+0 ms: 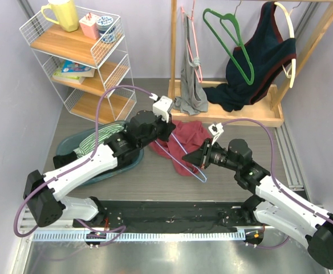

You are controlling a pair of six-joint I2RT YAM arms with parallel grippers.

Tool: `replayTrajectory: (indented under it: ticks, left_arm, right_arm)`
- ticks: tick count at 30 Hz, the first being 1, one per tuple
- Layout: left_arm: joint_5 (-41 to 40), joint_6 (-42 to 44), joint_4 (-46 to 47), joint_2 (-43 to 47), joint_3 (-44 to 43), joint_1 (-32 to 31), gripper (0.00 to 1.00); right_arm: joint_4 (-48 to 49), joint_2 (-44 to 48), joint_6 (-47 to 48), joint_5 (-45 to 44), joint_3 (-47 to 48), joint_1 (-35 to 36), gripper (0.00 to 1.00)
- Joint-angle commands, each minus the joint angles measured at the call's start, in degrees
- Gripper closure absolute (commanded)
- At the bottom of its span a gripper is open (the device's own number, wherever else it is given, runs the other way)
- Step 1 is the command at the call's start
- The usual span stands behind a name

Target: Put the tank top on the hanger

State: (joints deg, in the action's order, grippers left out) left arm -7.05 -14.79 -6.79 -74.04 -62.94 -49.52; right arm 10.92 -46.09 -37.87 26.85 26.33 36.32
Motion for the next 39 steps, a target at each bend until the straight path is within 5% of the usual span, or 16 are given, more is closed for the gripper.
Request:
replayTrajectory:
  ticks: [1,9,16,20,23,32,39]
  left_arm:
    - [-3.1,3.8,4.2,1.5,1.1,-2.1,1.00]
    - [-8.5,9.8,-0.9,0.7,-1.3,-6.6,1.00]
    - [-17.2,14.4,-9.4,-3.4,-7.5,-11.4,1.00]
    - [-21.1,18.6,-13.3,-4.8,-10.3,-12.3,1.00]
    - [-22.2,20.0,-13.4,-4.6,-9.8,-12.3,1.00]
    - [-22.8,20.3,-10.8,-0.5,-5.4,-12.3,1.00]
    - [-18.9,18.5,-10.5,1.3,-3.9,-12.3,1.00]
  right_arm:
    - [6.9,-0.8,-1.0,-2.9,-0.5,0.4,0.99]
    - [7.6,-4.2,-1.9,-4.9,-1.1,0.4,0.96]
    - [5.0,-5.8,-0.7,-5.8,-0.7,0.4,0.55]
    - [-2.7,-2.8,2.8,-8.3,1.7,0.4,0.23]
    - [-7.8,1.2,3.7,-11.0,2.6,0.3,0.15]
    - [-23.7,6.1,1.9,-26.6,5.3,-0.1,0.18]
    - [-15.2,-7.6,3.0,-22.9,1.1,0.3,0.26]
